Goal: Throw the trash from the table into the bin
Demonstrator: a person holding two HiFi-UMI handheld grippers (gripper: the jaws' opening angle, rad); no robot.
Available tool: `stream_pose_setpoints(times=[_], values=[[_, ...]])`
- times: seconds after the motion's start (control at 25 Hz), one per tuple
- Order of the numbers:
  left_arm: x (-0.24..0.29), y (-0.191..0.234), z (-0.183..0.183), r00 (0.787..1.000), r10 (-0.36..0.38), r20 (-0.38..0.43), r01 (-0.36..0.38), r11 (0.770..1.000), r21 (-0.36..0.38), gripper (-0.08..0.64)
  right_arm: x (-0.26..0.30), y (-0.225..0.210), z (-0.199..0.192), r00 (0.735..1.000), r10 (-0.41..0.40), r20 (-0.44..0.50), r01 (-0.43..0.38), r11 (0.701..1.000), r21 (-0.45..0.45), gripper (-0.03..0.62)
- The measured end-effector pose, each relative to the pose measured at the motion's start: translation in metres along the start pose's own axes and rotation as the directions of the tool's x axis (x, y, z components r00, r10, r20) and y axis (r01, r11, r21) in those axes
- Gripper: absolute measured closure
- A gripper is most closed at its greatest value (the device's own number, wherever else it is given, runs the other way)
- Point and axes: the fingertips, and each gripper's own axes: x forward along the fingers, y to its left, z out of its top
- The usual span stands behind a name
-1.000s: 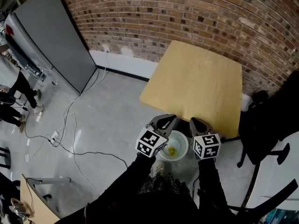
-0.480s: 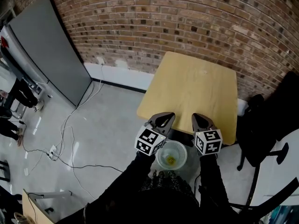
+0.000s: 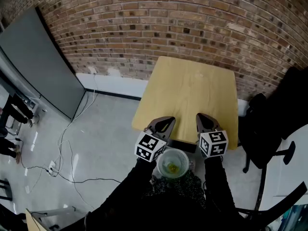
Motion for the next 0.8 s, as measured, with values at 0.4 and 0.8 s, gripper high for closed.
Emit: stream_pose_setpoints(times=[0.4, 0.8], values=[[0.063, 0.028, 0.006, 0.999, 0.045, -0.003, -0.045, 0.999, -0.015, 0.56, 0.045, -0.06, 0.011, 0.999, 0.033, -0.004, -0.033, 0.999, -0.003, 0.58], [0.127, 0.061, 0.026, 0.996, 0.094, 0.005, -0.094, 0.996, -0.012, 0.56, 0.098, -0.119, 0.038, 0.997, 0.076, 0.016, -0.076, 0.997, 0.005, 0.58]])
